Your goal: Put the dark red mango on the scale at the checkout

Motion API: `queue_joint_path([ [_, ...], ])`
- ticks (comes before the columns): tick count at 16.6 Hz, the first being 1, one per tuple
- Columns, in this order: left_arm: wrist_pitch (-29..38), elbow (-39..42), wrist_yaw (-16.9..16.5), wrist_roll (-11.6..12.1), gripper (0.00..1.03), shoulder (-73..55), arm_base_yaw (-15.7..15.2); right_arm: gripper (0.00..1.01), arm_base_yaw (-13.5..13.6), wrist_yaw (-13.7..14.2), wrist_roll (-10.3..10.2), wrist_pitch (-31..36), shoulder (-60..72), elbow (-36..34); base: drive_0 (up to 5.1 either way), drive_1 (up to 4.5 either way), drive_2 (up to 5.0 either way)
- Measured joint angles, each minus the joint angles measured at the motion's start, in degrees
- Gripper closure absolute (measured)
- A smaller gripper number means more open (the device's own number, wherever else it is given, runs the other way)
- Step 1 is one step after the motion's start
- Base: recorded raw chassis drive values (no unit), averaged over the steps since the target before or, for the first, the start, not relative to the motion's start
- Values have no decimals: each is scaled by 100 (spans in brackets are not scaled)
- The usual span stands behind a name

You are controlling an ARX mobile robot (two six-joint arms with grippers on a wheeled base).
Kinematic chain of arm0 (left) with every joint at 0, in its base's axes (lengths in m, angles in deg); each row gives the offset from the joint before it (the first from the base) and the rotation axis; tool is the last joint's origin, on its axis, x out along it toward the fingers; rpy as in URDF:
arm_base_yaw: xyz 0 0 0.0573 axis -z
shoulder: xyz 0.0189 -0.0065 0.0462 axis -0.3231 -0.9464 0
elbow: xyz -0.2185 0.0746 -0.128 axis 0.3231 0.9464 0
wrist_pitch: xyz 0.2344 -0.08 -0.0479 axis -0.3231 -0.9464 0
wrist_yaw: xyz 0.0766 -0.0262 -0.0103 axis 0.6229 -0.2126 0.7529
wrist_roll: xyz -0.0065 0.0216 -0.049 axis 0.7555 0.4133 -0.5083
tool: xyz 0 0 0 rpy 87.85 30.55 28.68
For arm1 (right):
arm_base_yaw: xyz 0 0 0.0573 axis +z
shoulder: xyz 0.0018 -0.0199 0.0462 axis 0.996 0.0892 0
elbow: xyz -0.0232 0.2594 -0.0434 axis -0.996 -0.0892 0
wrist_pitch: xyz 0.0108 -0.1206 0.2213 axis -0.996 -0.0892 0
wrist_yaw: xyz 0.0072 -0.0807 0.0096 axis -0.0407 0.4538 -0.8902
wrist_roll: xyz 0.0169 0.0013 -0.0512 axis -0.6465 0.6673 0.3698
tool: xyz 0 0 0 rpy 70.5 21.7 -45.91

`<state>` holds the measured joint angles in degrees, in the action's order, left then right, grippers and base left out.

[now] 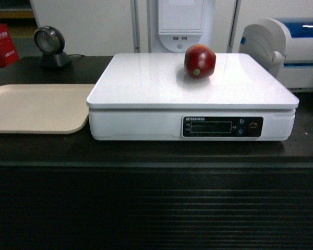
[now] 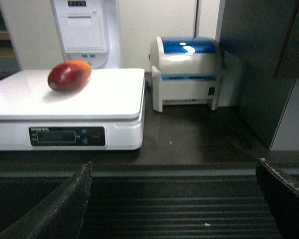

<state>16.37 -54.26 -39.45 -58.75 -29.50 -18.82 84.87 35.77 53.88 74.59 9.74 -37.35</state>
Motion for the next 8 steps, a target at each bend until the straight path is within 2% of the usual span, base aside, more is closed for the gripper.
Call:
queue_joint_path([
  [8, -9, 0, 4, -2, 5, 0, 0, 3, 0, -2, 4, -15, 0, 0, 0, 0, 0],
])
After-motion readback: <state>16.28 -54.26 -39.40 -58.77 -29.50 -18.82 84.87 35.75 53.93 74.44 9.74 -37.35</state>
